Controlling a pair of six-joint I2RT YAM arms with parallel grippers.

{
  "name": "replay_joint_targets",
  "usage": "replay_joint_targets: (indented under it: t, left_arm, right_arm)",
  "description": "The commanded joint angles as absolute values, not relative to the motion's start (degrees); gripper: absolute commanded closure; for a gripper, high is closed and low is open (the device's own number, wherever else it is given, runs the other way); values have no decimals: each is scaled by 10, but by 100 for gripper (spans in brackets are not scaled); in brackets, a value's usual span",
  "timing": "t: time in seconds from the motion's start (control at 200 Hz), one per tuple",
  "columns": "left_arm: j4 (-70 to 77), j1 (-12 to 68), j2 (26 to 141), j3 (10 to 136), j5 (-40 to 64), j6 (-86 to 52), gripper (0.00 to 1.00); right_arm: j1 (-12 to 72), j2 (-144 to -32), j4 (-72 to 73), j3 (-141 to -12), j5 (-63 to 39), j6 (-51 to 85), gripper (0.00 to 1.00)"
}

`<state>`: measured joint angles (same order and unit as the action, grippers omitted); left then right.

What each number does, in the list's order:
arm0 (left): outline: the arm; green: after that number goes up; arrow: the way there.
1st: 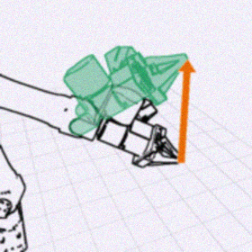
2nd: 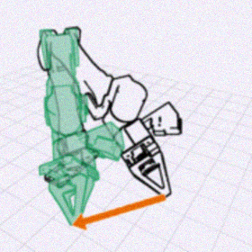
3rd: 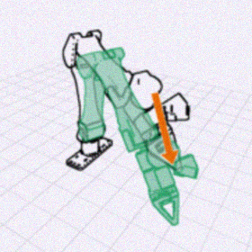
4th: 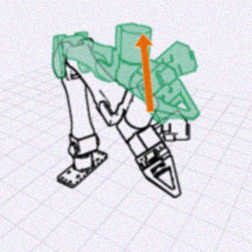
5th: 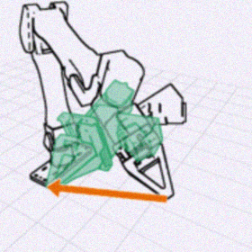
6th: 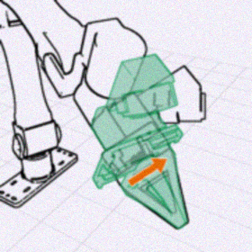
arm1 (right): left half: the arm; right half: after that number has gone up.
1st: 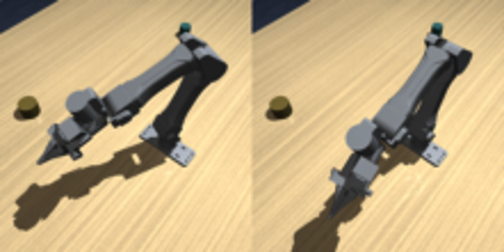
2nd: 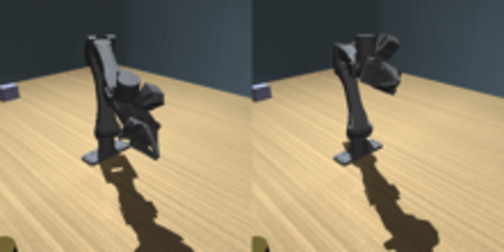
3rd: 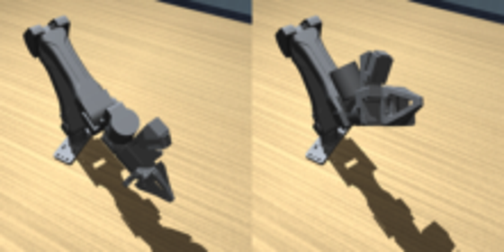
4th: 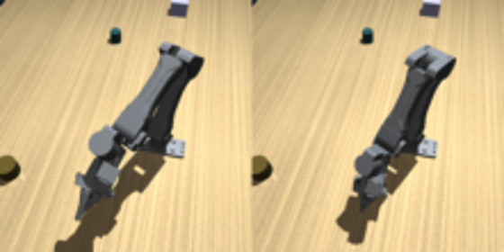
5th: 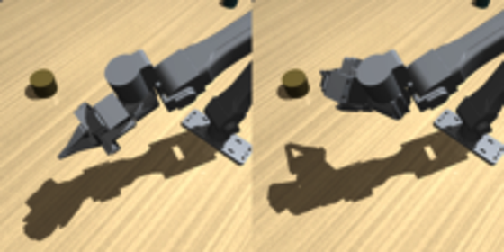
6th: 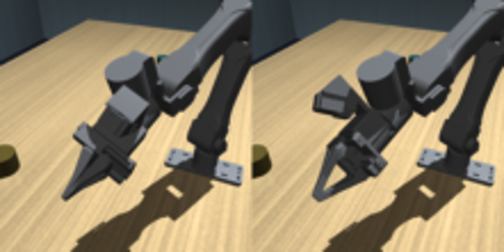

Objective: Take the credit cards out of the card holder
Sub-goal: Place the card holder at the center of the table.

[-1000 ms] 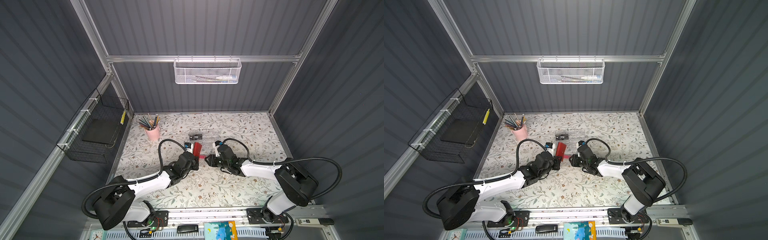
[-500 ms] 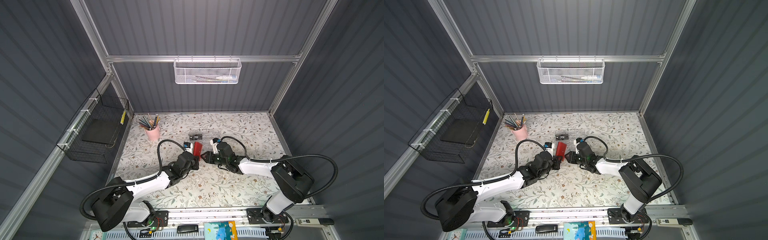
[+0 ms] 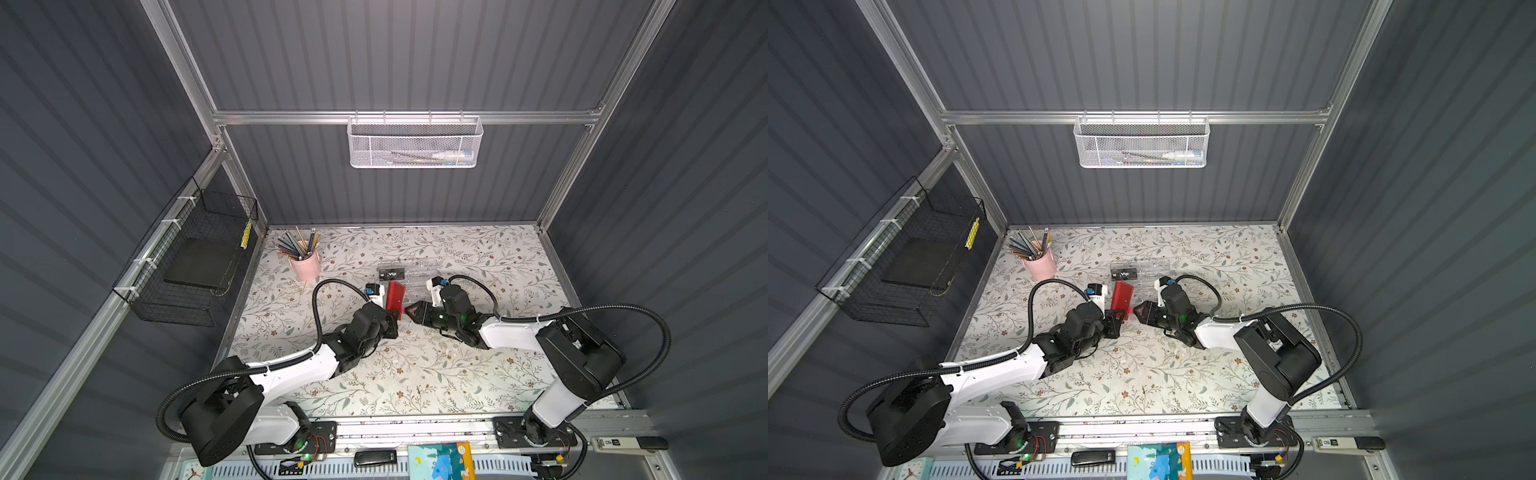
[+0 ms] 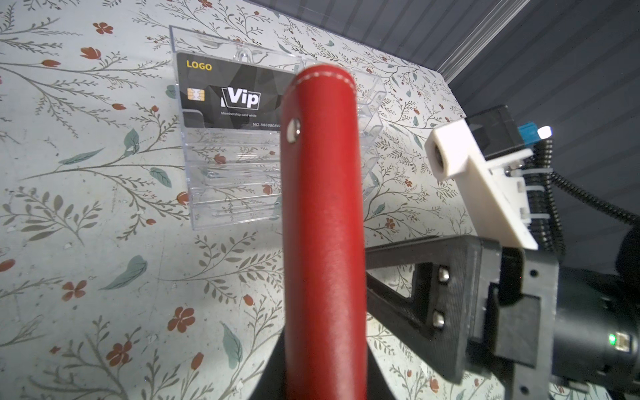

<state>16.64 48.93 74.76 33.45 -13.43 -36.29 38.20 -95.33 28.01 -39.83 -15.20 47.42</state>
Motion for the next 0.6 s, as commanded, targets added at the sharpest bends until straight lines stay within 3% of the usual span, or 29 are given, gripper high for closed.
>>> replay_joint_targets:
  t: [0.0, 0.595]
  left_arm:
    - [198, 486, 732, 331, -132, -369, 100]
    - [215, 487, 741, 332, -120, -377, 100]
  right_arm:
    - [381, -964, 314, -395, -175, 484, 54]
    - [380, -991, 382, -397, -219, 513, 74]
